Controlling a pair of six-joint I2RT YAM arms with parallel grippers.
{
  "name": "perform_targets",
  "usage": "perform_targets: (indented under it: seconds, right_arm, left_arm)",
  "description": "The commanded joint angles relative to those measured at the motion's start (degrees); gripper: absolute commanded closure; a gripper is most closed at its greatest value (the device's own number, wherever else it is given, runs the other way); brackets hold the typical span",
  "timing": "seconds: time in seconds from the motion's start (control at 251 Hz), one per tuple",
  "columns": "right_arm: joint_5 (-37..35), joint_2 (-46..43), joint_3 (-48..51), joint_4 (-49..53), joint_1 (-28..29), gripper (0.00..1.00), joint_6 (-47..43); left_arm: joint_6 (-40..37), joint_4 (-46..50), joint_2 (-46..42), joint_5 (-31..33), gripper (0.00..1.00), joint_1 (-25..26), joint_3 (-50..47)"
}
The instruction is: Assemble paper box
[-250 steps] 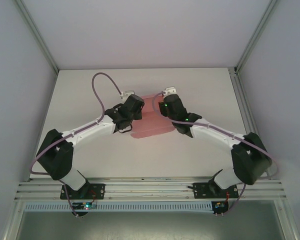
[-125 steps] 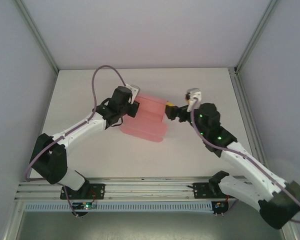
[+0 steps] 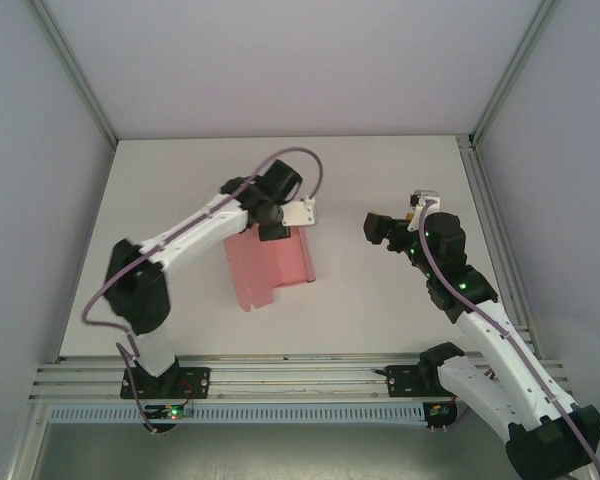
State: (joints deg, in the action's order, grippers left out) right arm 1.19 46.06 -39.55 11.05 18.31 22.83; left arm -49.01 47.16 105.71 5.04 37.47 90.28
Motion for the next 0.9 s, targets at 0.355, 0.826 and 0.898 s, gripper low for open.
perform_targets:
  seconds: [0.355, 0.826, 0.898]
  right_arm:
    - [3.1, -1.7, 1.6, 2.0, -3.0, 0.02, 0.7]
    - [4.4, -3.3, 2.7, 3.2, -4.7, 0.02, -0.1]
    - [4.5, -2.9, 2.6, 3.3, -5.0, 0.02, 0.0]
  left_arm:
    - [-11.2, -6.0, 15.3, 10.5, 1.00, 7.7, 1.0]
    - [-9.5, -26.7, 15.9, 7.2, 1.00, 12.1, -9.7]
    - [-8.8, -25.8, 13.3, 5.4, 0.94, 12.0, -9.6]
